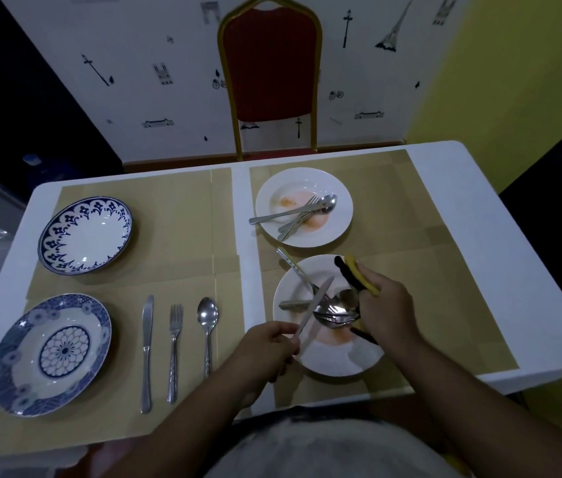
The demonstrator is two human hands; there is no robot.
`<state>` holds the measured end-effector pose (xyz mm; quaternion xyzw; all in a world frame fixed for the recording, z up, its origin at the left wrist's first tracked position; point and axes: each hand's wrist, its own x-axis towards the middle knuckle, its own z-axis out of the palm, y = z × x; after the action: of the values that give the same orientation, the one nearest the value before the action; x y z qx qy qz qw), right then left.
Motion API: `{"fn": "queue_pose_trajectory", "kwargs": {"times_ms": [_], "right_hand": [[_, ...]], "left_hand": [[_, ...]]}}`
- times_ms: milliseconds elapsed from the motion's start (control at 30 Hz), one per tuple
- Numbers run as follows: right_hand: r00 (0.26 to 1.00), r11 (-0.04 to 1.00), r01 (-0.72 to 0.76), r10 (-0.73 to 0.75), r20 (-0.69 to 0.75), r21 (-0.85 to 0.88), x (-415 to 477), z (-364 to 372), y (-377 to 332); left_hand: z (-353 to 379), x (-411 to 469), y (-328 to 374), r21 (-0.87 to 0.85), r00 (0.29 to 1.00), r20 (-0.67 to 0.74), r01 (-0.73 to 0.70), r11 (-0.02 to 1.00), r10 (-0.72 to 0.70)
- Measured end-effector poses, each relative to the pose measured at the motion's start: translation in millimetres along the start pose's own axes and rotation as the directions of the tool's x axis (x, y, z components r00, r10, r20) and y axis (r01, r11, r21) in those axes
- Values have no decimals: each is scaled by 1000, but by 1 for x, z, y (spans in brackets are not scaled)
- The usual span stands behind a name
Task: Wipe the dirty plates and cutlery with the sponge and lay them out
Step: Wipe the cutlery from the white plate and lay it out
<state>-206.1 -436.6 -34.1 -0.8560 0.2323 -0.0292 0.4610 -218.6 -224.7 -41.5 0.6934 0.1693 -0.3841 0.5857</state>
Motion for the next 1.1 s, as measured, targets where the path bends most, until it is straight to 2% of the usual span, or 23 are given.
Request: {"fn": "queue_pose_trajectory", "kwargs": {"times_ms": [33,100,200,233,267,333,400,533,733,900,967,1100], "right_hand": [[1000,1000,26,-26,-4,5,-4,2,-1],[982,983,184,-185,28,22,-14,6,-9],[835,835,540,-515,193,-109,-29,18,-6],[795,779,598,-547,261,-189,-30,23,1],[786,750,610,-534,311,-255,-28,26,7],[821,749,565,-471,321,-346,-19,26,15],[873,789,484,-408,266,-378,-9,20,17],[959,936,285,-280,51,-209,2,3,13],[970,951,243,-234,72,-193,-3,10,-3],[952,946,301,-290,99,-122,-7,17,-24],[957,954,286,-278,88,-95,-6,18,-31],[969,974,225,-225,103,10,-3,20,-36]], "left_hand": [[-1,0,0,37,1000,-9,-7,999,7],[0,1,2,35,1000,-15,-12,999,12],[3,1,10,-7,1000,-12,-26,1000,25],[4,0,12,-6,999,-14,-34,999,33],[4,1,12,-10,999,-13,-38,999,38],[5,0,10,-25,1000,-3,-22,999,22],[6,0,4,-69,999,-9,32,997,-33],[6,0,0,-150,991,-55,112,982,-121],[-7,0,16,-2,995,-98,3,1000,-4],[-13,7,31,149,977,-169,-105,983,130],[-15,9,39,131,975,-167,-127,983,148],[-18,6,51,-34,984,-148,-107,994,101]]}}
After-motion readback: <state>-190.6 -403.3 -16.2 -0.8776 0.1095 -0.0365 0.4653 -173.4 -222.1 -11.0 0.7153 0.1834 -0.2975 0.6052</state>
